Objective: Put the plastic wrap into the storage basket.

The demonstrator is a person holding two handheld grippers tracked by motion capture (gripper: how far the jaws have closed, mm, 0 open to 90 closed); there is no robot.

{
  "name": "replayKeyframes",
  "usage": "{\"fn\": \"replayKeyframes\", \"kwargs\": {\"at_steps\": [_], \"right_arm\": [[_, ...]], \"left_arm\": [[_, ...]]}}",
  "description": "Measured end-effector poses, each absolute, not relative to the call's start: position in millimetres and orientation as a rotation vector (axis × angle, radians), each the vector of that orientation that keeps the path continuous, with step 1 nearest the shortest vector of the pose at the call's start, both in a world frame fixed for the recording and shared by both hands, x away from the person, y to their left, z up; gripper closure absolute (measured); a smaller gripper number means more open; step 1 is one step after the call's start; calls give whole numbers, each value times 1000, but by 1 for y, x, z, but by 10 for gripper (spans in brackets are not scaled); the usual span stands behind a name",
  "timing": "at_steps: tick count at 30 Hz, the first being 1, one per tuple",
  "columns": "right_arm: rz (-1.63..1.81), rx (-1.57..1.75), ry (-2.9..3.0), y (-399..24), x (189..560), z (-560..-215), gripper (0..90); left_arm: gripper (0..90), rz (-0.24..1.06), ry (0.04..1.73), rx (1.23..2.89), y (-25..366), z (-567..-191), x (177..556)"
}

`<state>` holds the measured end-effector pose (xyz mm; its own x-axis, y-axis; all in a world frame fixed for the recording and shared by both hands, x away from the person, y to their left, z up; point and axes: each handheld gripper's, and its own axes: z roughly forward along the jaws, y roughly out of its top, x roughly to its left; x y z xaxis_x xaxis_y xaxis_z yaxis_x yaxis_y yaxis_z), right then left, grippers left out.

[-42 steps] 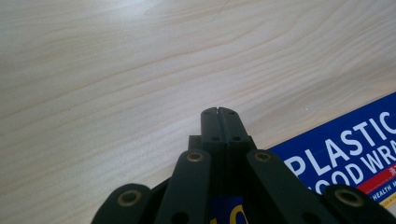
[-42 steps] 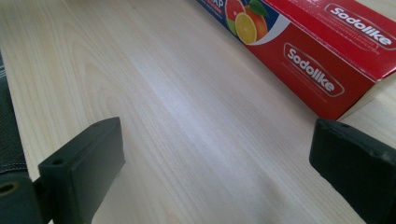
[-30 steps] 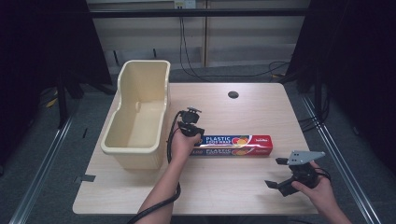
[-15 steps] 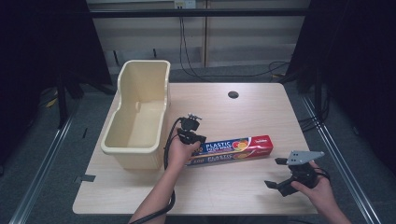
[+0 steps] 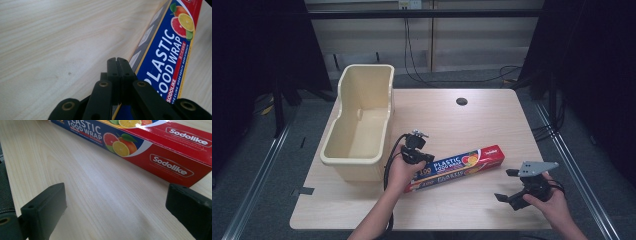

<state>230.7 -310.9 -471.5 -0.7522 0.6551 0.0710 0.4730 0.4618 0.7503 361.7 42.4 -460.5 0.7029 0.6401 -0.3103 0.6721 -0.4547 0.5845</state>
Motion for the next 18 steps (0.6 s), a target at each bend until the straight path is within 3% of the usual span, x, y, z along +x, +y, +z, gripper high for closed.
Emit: {"fn": "replayKeyframes", "kwargs": {"at_steps": [9, 18], "right_arm": [[1171, 973, 2485, -310, 231, -472, 31], [1173, 973, 2485, -311, 232, -472, 31]], "left_arm": [[897, -87, 961, 2230, 42, -461, 356], [751, -95, 906, 2191, 40, -448, 358]]}}
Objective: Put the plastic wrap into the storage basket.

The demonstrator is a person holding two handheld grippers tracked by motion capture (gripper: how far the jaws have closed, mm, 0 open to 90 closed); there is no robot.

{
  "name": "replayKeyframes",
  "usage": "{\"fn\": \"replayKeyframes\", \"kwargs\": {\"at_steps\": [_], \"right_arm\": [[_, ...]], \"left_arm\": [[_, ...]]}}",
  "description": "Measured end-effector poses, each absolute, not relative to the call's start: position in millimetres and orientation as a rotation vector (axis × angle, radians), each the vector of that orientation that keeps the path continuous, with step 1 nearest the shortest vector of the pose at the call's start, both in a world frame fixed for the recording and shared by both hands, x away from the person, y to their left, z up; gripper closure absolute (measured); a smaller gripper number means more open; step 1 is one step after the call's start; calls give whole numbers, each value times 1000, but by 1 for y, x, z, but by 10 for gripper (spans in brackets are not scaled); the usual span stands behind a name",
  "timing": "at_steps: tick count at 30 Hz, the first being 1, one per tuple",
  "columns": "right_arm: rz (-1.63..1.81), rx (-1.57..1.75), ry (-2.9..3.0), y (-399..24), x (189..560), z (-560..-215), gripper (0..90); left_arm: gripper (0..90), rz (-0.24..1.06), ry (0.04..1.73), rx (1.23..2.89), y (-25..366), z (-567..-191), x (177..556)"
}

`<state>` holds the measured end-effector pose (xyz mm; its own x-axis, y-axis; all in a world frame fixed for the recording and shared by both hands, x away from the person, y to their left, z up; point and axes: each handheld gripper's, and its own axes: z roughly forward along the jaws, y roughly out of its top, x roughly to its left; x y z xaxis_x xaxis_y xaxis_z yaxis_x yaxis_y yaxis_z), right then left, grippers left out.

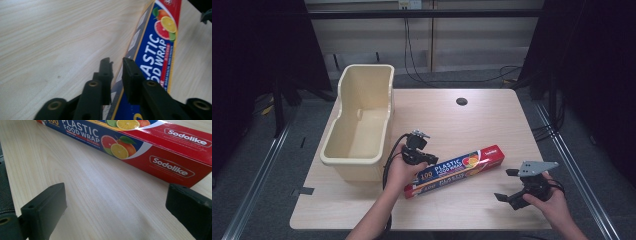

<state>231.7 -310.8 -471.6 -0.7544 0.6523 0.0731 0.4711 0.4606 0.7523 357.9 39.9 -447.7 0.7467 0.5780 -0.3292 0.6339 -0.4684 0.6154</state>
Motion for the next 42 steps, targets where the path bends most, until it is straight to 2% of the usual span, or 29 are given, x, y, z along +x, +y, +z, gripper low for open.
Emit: {"fn": "replayKeyframes", "kwargs": {"at_steps": [1, 3, 6, 9, 10, 16, 30, 42], "right_arm": [[1172, 972, 2485, -311, 232, -472, 31], [1172, 971, 2485, -311, 232, -472, 32], [1173, 972, 2483, -311, 231, -471, 32], [1176, 970, 2485, -311, 231, -471, 32], [1175, 972, 2485, -311, 231, -471, 31], [1172, 979, 2481, -312, 231, -471, 32], [1175, 974, 2479, -312, 231, -471, 32], [1168, 973, 2478, -314, 230, -470, 32]], "left_arm": [[683, -89, 870, 2182, 36, -443, 357], [621, -104, 858, 2183, 32, -439, 356], [459, -116, 785, 2220, 24, -438, 355], [272, -135, 800, 2235, 18, -439, 355], [241, -142, 759, 2285, 14, -441, 355], [165, -109, 686, 2352, 3, -442, 353], [65, -179, 628, 2391, -18, -453, 353], [109, -158, 585, 2494, -34, -469, 353]]}}
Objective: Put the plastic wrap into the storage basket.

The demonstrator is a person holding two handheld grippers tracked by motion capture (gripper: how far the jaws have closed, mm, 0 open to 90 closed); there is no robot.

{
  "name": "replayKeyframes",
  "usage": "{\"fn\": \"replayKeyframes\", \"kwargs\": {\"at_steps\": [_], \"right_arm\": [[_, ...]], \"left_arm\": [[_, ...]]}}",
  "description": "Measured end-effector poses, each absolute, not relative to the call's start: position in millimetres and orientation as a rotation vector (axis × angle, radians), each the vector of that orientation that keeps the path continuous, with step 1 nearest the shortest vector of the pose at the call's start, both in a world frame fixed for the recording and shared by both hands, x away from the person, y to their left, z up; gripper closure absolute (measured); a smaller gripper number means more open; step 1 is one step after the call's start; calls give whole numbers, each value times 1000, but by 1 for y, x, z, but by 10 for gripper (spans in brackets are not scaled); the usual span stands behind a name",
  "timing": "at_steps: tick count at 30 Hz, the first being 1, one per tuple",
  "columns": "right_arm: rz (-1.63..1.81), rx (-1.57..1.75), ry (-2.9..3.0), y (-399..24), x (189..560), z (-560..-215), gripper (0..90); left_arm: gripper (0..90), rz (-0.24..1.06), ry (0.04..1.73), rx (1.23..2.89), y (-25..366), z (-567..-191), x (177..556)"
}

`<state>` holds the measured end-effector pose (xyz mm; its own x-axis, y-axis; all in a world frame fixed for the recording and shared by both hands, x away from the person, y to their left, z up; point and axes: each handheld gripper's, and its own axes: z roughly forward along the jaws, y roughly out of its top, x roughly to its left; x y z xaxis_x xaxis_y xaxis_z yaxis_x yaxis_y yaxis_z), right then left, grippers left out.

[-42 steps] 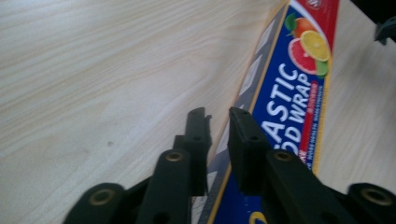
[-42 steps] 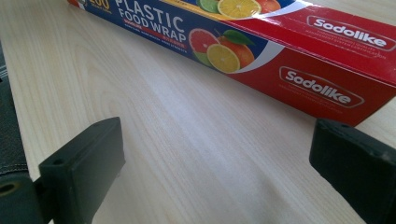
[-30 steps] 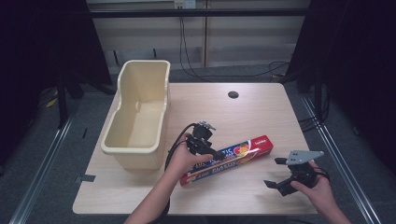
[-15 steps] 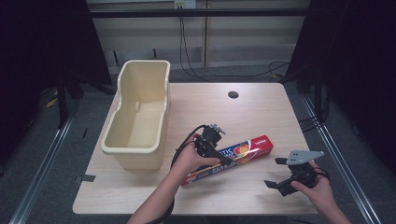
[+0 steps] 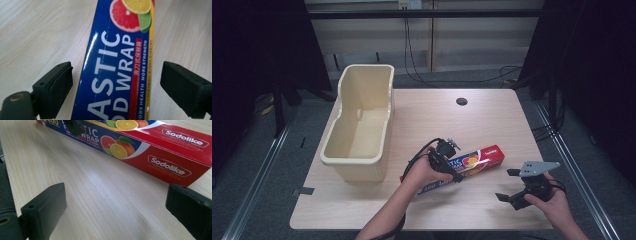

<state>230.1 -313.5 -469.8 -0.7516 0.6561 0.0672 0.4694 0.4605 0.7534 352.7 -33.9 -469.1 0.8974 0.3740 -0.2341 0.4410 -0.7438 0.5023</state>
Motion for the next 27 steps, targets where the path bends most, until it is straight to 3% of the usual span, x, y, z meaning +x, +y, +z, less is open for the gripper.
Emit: {"fn": "replayKeyframes", "kwargs": {"at_steps": [14, 27], "right_arm": [[1166, 968, 2478, -313, 230, -470, 31], [1174, 967, 2483, -313, 230, -471, 32]], "left_arm": [[294, -130, 544, 2552, -42, -468, 355], [368, -100, 512, 2630, -50, -463, 356]]}}
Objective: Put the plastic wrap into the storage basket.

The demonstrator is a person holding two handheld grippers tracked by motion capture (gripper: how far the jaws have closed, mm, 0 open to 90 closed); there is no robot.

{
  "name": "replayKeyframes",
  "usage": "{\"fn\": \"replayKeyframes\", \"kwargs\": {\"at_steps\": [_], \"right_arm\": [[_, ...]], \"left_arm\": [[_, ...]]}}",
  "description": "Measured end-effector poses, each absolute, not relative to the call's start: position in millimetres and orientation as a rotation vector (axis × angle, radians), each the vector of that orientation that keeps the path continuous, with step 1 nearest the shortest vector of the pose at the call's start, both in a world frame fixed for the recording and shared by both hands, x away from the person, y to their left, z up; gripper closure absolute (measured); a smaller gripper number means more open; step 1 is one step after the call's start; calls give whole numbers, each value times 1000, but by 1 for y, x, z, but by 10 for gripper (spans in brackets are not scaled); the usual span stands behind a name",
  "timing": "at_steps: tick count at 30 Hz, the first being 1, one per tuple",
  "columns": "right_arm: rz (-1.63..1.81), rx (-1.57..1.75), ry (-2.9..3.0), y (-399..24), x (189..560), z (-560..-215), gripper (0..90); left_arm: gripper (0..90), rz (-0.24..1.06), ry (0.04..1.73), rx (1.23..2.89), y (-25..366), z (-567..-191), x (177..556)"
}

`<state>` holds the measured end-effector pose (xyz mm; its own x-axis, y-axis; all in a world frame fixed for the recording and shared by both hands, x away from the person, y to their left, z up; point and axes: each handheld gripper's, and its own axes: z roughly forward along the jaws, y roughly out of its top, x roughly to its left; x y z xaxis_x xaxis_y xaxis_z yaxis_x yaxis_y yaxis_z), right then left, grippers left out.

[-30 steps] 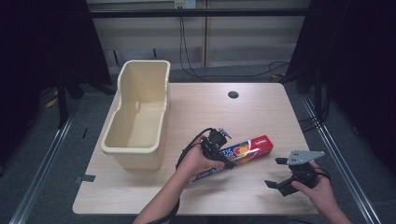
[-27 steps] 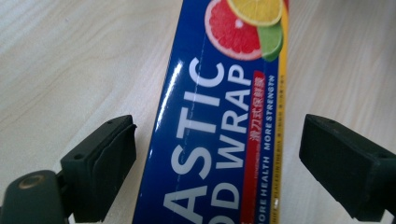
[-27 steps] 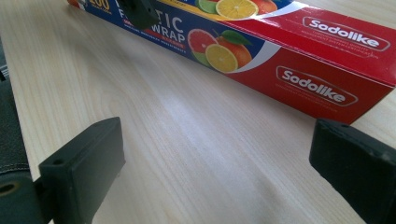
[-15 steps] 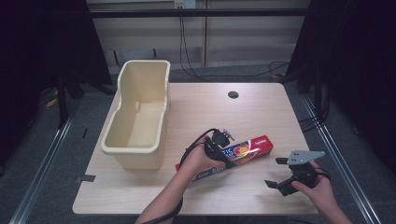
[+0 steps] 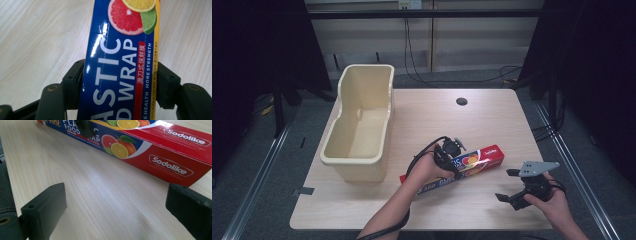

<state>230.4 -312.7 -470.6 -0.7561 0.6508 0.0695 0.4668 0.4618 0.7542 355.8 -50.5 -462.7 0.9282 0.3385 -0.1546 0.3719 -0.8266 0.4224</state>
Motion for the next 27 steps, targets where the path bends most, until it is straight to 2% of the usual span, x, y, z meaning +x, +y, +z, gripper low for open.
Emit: {"fn": "replayKeyframes", "kwargs": {"at_steps": [8, 9, 20, 27], "right_arm": [[1175, 974, 2478, -314, 230, -471, 32], [1174, 974, 2478, -314, 230, -471, 32], [1180, 972, 2479, -314, 231, -470, 32], [1178, 977, 2478, -314, 231, -470, 32]], "left_arm": [[392, -116, 505, 2683, -54, -459, 356], [394, -129, 556, 2670, -55, -459, 354], [404, -172, 664, 2685, -46, -450, 360], [405, -138, 691, 2696, -40, -433, 365]]}}
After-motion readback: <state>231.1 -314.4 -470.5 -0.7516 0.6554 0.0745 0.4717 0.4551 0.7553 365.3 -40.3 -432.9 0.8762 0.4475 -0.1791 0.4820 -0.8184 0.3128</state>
